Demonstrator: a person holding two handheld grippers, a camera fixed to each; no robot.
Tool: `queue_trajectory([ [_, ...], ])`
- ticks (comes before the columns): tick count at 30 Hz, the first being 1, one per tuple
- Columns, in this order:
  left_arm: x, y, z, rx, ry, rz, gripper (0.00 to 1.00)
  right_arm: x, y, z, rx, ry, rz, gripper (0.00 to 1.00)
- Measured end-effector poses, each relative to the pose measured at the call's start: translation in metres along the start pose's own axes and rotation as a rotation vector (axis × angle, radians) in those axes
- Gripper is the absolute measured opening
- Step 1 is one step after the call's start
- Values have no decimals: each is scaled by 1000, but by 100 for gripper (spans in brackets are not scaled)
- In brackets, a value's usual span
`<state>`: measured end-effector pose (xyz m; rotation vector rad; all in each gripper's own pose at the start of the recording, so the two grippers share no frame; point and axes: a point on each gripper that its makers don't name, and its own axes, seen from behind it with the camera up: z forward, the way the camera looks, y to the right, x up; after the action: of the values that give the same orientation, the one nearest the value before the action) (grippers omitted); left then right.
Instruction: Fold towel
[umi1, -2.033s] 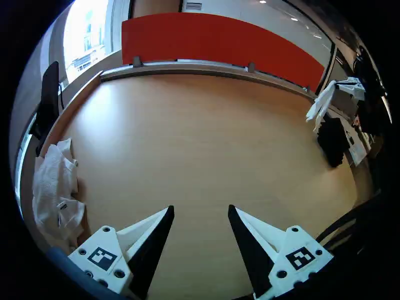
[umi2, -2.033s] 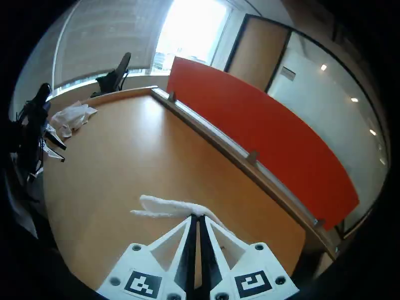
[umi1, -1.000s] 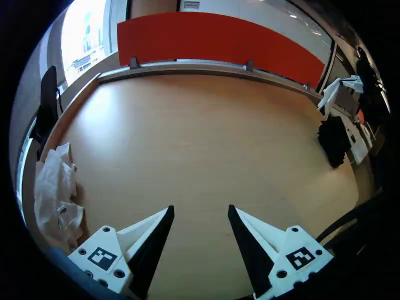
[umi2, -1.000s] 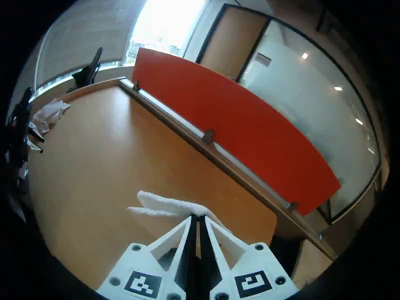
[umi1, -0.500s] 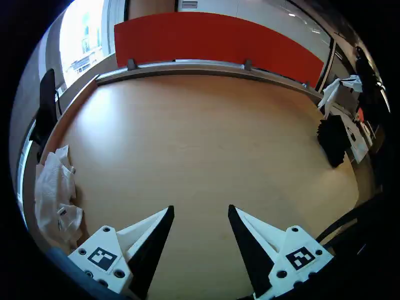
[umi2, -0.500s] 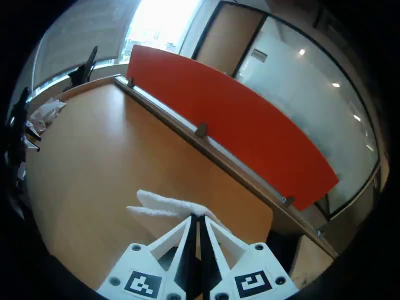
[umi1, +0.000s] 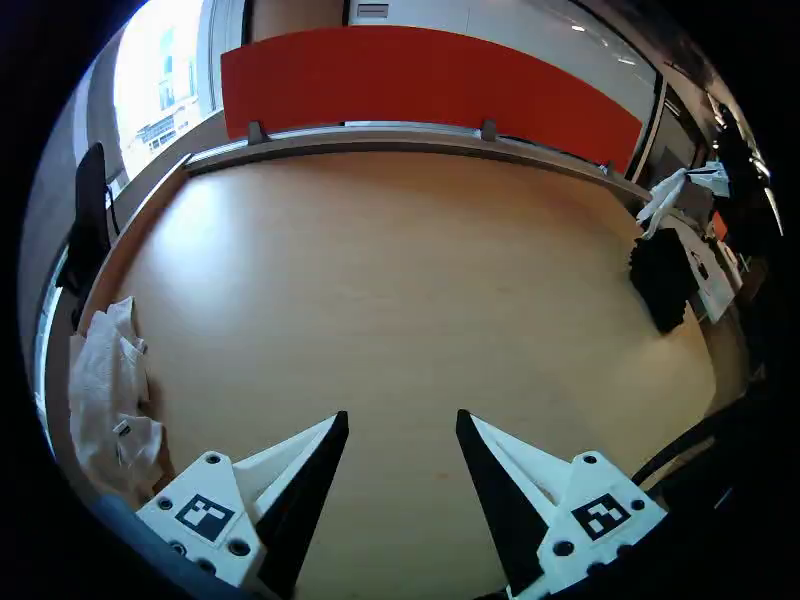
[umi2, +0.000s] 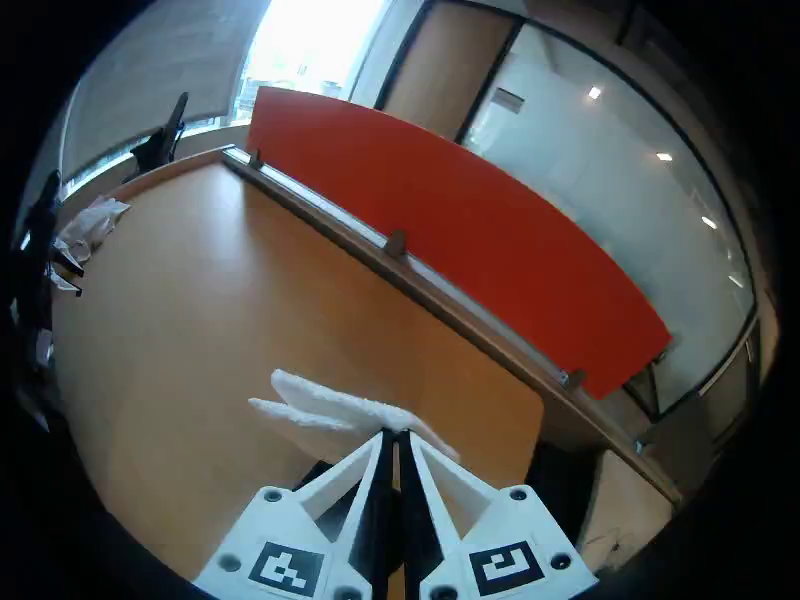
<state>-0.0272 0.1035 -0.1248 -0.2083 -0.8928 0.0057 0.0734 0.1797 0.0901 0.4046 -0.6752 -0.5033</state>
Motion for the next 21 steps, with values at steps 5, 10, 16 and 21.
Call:
queue_trajectory([
  [5,0,3,-1,-6,1,8,79,-30,3,-13,-12,-34,25,4],
  [10,-1,6,-1,-14,0,12,79,-58,-1,-25,-19,-62,58,4],
  [16,-3,8,-1,-19,-2,16,79,-82,-7,-34,-27,-85,84,4],
  [21,-4,7,-4,-19,0,17,79,-99,-12,-37,-32,-103,110,4],
])
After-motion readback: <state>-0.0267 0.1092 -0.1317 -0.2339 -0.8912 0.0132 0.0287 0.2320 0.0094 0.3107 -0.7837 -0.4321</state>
